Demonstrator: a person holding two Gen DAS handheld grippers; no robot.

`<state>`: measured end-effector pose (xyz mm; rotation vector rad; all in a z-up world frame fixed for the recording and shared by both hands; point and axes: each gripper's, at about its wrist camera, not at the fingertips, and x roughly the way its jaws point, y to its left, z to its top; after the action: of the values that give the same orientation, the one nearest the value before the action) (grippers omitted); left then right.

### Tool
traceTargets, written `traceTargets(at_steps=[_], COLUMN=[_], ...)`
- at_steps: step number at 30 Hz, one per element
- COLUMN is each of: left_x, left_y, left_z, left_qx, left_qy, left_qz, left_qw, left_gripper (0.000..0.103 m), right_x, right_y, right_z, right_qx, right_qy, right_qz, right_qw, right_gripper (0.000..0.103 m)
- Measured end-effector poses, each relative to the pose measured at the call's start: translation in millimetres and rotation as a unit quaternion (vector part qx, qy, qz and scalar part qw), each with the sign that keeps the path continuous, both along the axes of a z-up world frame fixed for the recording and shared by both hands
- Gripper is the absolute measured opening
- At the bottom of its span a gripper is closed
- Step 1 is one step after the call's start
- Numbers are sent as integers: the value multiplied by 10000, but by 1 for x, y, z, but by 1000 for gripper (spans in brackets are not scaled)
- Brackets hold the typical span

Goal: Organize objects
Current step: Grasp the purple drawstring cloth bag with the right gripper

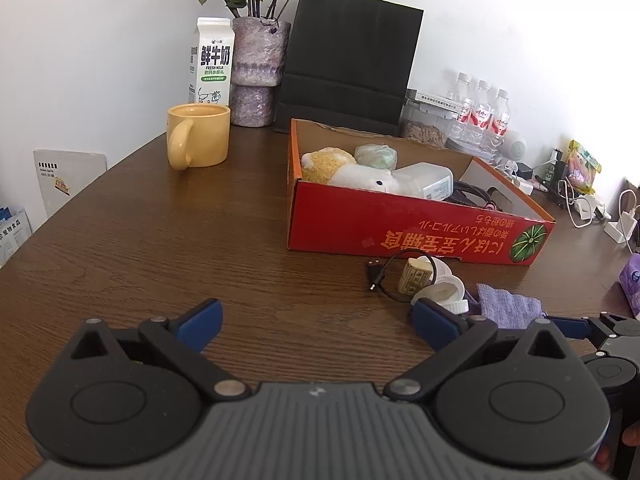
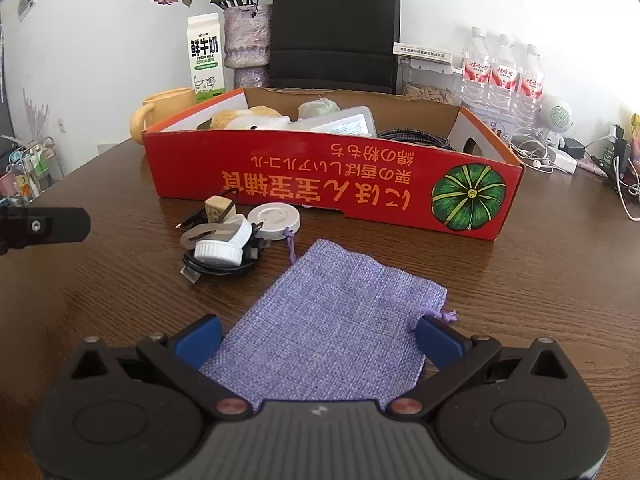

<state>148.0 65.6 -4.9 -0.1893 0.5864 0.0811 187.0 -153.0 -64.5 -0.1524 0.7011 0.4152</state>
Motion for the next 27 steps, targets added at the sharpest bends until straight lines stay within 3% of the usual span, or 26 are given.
traceTargets(at_steps=[7, 13, 16, 18, 21, 27], left_x=[3, 8, 12, 15, 21, 33], left_y=[-7, -13, -18, -23, -31, -44], left_z=[-1, -2, -3, -3, -4, -5], left_qx=[34, 99, 109, 134, 189, 332], left_qy=[32, 58, 58, 58, 65, -13], left_qz=[-60, -83, -144, -201, -296, -469], left_qw=[10000, 9999, 9998, 9997, 9994, 9983], left_gripper=[103, 103, 103, 103, 103, 102], right_x=[0, 1, 1, 2, 5, 10], right_y=[-8, -21, -26, -30, -37, -49], right_z=[0, 2, 3, 4, 5, 6], right_qx=[84, 129, 153, 193, 258, 327], right_qy=[-45, -153, -219, -271, -294, -361], right_qz=[267, 294, 266, 250, 219, 133], right_qw=[9996, 9994, 9993, 9991, 9990, 9987], right_gripper=[102, 82, 66, 38, 14, 10])
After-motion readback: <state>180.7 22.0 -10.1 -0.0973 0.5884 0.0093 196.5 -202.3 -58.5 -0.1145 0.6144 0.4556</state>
